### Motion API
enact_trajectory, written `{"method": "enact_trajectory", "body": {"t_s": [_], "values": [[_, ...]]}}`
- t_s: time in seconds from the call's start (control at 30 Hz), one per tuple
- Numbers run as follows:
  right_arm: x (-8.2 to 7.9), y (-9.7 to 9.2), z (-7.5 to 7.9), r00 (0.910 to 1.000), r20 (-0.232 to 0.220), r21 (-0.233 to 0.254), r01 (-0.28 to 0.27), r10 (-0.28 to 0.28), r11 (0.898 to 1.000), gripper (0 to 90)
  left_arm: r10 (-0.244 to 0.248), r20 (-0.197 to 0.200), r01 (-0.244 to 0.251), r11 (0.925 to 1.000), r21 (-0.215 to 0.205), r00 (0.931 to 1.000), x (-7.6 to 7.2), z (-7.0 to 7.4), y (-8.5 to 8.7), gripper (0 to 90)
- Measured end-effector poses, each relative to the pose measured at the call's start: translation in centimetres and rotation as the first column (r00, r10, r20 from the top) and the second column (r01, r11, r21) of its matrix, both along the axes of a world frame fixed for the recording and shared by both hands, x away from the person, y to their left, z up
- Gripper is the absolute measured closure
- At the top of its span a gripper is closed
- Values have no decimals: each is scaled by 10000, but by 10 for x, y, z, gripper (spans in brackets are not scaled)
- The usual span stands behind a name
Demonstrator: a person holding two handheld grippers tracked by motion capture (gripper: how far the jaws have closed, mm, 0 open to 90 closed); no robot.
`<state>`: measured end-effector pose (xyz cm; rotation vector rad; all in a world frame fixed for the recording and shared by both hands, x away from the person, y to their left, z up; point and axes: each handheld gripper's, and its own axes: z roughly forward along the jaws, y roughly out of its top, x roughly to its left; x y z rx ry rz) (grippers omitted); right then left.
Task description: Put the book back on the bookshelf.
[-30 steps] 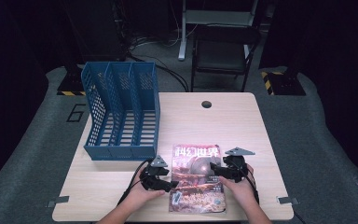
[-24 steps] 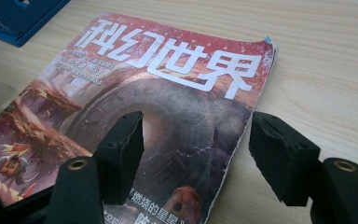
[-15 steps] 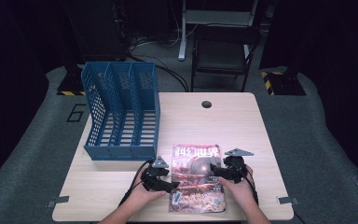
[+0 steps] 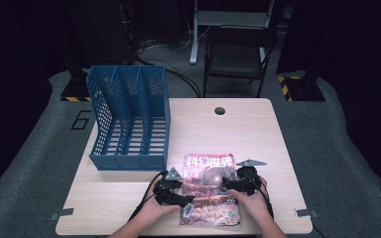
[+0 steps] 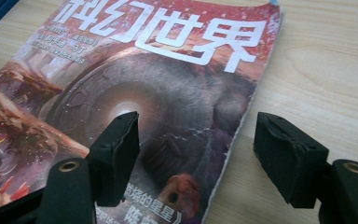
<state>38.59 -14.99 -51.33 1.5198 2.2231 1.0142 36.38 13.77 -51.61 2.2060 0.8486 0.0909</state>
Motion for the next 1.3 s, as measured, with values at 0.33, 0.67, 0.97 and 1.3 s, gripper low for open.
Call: {"method": "enact_trajectory", "body": {"t_s": [0.33, 0.67, 0.97, 1.3], "values": [[0, 2, -1, 9999, -122, 259, 54, -51, 9996, 311, -38, 103, 37, 10000, 53, 9999, -2, -1, -4, 245], [-2, 4, -1, 9988, -105, 162, 478, -476, 9987, 356, 139, 748, -178, 9986, 506, 9971, -11, -2, -10, 262], [-4, 7, -1, 9964, -36, 6, 844, -844, 9964, 363, 176, 985, -221, 9987, 449, 9950, -12, -4, -10, 263], [-4, 7, 0, 9940, -273, 568, 1075, -1061, 9926, 364, 170, 1026, -209, 9991, 372, 9946, -13, -5, -9, 263]]}}
